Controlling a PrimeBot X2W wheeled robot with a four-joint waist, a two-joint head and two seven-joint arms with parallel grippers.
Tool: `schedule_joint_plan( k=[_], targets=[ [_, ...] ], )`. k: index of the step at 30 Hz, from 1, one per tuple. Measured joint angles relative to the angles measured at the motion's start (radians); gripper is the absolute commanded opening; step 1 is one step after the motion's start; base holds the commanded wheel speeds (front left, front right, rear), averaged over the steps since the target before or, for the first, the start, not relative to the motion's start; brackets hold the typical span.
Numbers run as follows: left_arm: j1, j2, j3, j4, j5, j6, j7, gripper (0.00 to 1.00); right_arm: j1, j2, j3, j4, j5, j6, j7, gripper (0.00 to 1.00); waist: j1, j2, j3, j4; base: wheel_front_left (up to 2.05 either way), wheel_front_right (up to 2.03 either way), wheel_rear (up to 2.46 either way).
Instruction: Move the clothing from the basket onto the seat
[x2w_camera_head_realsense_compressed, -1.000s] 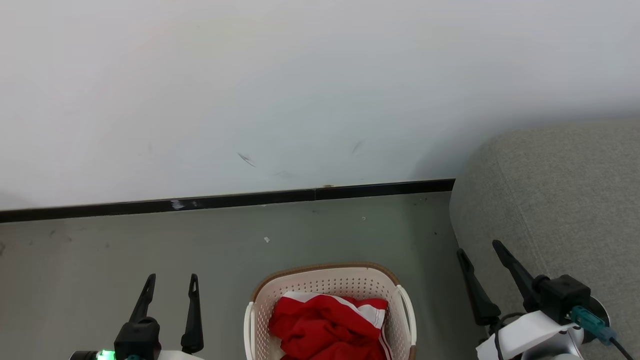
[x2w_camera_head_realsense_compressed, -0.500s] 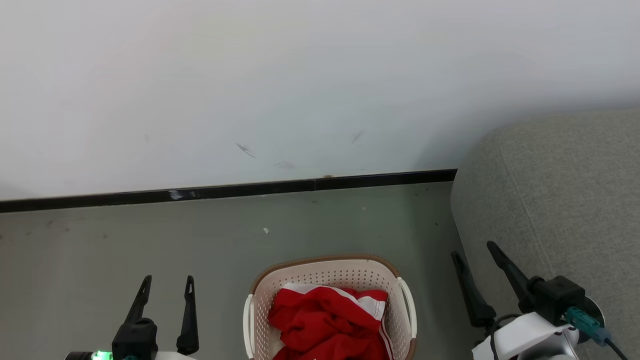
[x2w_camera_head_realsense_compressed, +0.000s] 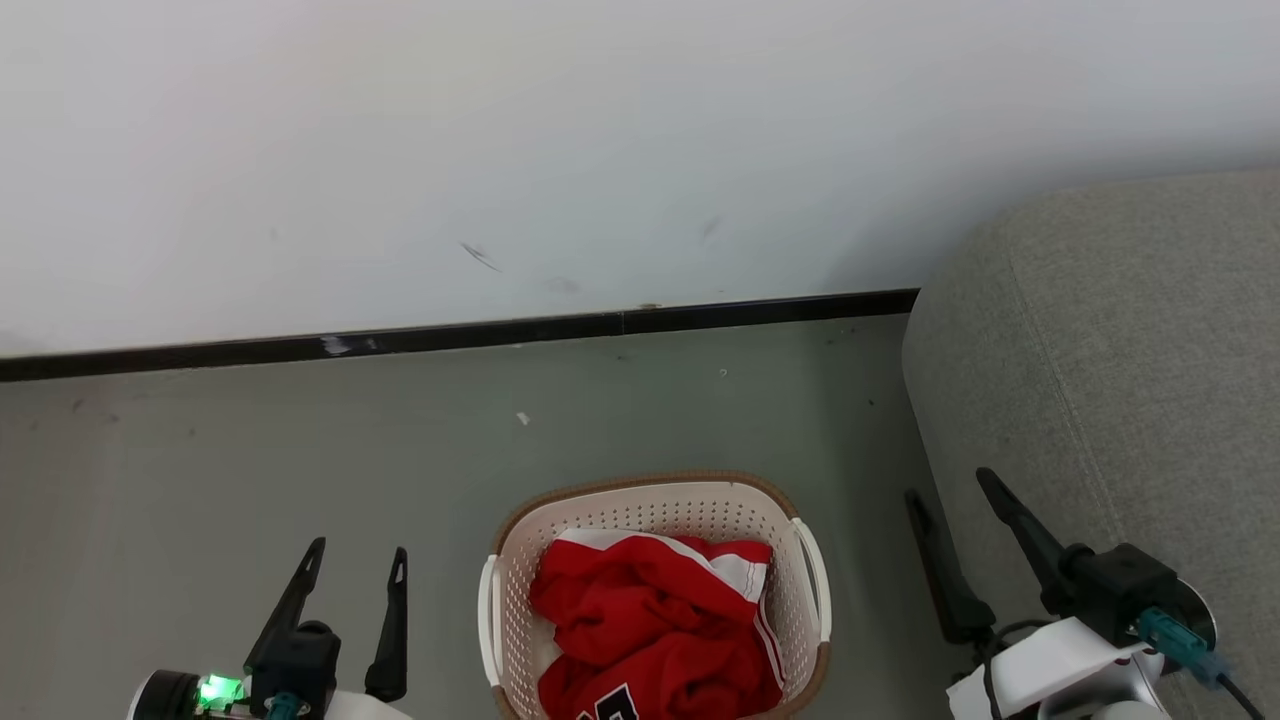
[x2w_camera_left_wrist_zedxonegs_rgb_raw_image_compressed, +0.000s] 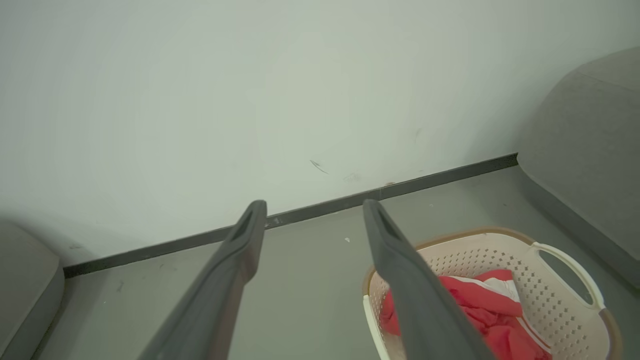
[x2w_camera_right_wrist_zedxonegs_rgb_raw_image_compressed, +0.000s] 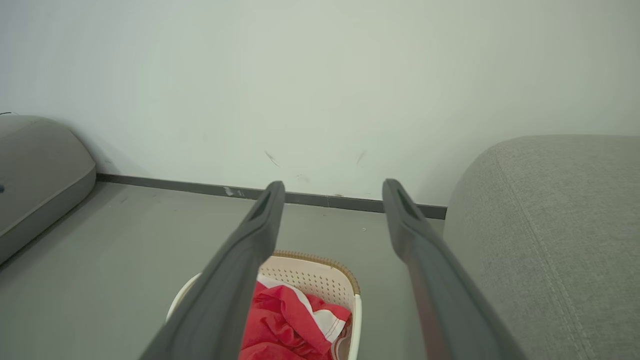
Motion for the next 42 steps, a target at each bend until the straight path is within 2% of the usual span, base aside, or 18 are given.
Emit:
schedule_joint_plan(
  k=[11, 25, 42],
  targets=[
    [-0.094, -0.009, -0.08, 0.079, 0.024, -0.055, 0.021, 1.0, -0.005, 0.0, -0.062, -0.051, -0.009, 0.0, 0.0, 1.0, 0.0, 0.0, 0.093, -0.021, 0.0, 0.0, 0.0],
    [-0.254, -0.026, -0.153, 0.181, 0.079, -0.105, 0.04, 1.0, -0.106, 0.0, -0.064, -0.112, -0.016, 0.0, -0.005, 1.0, 0.0001, 0.0, 0.243, -0.058, 0.0, 0.0, 0.0],
    [-0.43, 0.004, -0.226, 0.312, 0.183, -0.158, 0.046, 1.0, -0.244, 0.0, -0.056, -0.149, 0.007, 0.0, -0.005, 1.0, 0.0, 0.0, 0.437, -0.126, 0.0, 0.0, 0.0]
  ],
)
